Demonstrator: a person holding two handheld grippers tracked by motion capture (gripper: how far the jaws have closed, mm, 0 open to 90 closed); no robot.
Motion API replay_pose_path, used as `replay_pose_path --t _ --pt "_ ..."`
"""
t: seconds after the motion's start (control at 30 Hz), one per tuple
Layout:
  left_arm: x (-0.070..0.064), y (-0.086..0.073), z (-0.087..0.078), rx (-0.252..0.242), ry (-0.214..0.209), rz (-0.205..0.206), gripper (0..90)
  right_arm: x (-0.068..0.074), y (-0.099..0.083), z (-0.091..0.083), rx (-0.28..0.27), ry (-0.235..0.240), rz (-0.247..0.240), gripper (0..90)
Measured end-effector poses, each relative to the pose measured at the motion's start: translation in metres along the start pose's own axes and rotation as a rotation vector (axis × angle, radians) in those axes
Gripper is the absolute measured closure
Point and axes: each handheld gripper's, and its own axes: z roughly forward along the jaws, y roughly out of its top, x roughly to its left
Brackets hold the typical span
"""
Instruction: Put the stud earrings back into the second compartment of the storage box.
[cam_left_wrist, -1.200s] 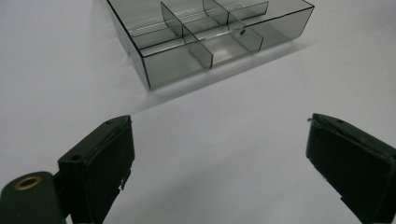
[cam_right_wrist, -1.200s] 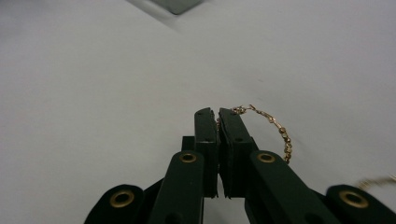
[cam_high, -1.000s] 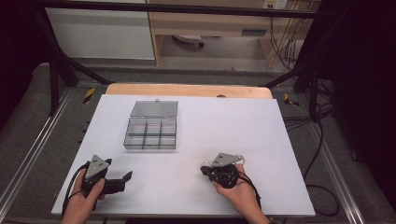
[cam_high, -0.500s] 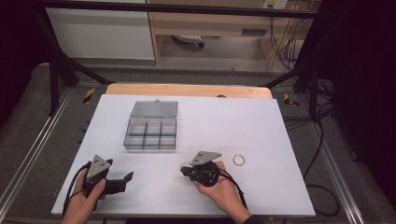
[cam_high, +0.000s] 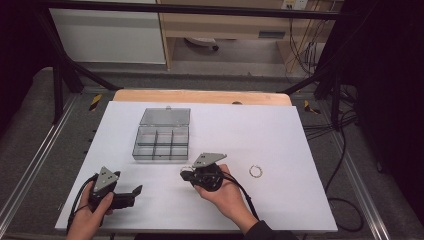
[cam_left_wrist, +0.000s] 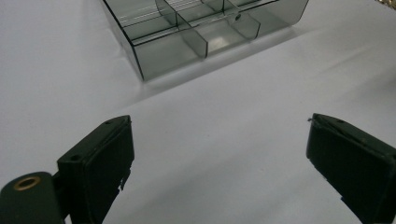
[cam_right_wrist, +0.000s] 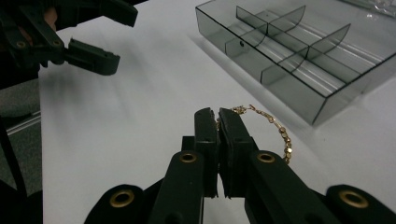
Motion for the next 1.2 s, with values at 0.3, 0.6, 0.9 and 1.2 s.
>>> replay_pose_path --t 0.3,0.6,0.9,1.2 --pt "0.001 0.0 0.001 0.0 0.011 -0.01 8.0 -0.006 0.041 0.015 -0.031 0.001 -0.011 87.5" --pt "0.001 -0.001 0.0 0.001 0.006 -0.007 7.9 -0.025 0.072 0.027 -0.057 -0.023 0.004 87.4" --pt "0.0 0.001 0.002 -0.003 -0.011 -0.013 8.0 -0.042 0.106 0.039 -0.089 -0.05 -0.008 87.5" --pt "0.002 0.001 0.0 -0.014 -0.01 -0.015 8.0 -0.06 0.124 0.05 -0.104 -0.084 0.012 87.5"
